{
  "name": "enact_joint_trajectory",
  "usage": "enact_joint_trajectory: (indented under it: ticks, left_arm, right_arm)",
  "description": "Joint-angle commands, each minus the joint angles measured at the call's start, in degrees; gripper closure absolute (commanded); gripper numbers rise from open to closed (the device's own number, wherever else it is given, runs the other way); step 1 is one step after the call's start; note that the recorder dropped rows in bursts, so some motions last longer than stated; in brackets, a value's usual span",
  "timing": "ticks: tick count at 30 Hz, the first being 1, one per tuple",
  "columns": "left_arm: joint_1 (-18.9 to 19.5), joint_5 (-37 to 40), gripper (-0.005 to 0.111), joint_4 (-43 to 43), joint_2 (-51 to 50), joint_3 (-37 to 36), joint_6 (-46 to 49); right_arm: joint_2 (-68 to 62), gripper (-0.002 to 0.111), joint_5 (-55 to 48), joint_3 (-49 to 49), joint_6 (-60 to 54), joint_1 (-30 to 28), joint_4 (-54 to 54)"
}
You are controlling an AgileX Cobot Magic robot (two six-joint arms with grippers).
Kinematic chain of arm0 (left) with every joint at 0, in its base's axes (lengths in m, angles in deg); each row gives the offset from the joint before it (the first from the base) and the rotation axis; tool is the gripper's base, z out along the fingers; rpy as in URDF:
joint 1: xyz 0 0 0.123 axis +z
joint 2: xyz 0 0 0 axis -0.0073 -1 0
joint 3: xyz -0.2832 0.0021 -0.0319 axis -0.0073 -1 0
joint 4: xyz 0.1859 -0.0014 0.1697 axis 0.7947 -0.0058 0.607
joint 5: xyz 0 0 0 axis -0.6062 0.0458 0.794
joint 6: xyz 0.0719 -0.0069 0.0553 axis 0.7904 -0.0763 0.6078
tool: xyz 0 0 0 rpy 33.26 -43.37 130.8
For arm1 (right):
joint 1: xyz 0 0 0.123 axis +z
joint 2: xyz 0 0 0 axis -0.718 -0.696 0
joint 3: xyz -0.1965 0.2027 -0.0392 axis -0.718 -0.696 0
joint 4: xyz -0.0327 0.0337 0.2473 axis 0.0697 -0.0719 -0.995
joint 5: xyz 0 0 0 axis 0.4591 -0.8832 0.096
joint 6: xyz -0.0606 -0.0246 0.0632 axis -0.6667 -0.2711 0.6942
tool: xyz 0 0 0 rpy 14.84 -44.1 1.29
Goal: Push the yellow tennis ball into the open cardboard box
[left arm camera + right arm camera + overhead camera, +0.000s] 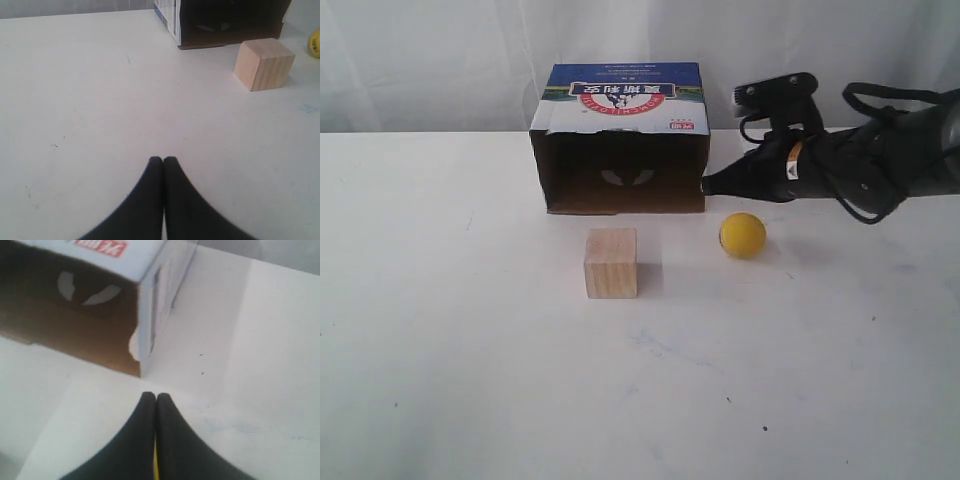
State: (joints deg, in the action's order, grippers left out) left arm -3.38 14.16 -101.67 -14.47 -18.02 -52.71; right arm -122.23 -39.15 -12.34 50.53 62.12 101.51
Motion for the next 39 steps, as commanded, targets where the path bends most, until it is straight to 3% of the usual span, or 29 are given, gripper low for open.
enact_joint_trajectory:
  ticks: [1,17,21,27,39]
  left_arm:
    - [-0.23,0.17,0.107,-0.60,0.26,-0.15,-0.03]
    - [-0.23,0.17,0.107,-0.60,0.26,-0.15,-0.03]
    - [-0.23,0.17,0.107,-0.60,0.26,-0.15,-0.03]
    - [-0.23,0.17,0.107,-0.60,0.26,-0.15,-0.03]
    - [-0.23,0.17,0.107,-0.60,0.26,-0.15,-0.03]
  right_arm:
    - [-1.72,0.108,2.63,0.03,5.09,-3.62,-0.01]
    - [-8.20,0.108,8.99,0.03,6.44,-3.65,2.40]
    - [-8.32,0.108,11.52,0.03,12.50,-3.65,7.87]
    - [-8.32,0.108,19.65,0.03,25.96,-3.65,24.42]
    - [-4.68,0.108,21.31,0.03,32.93,-3.65,27.31]
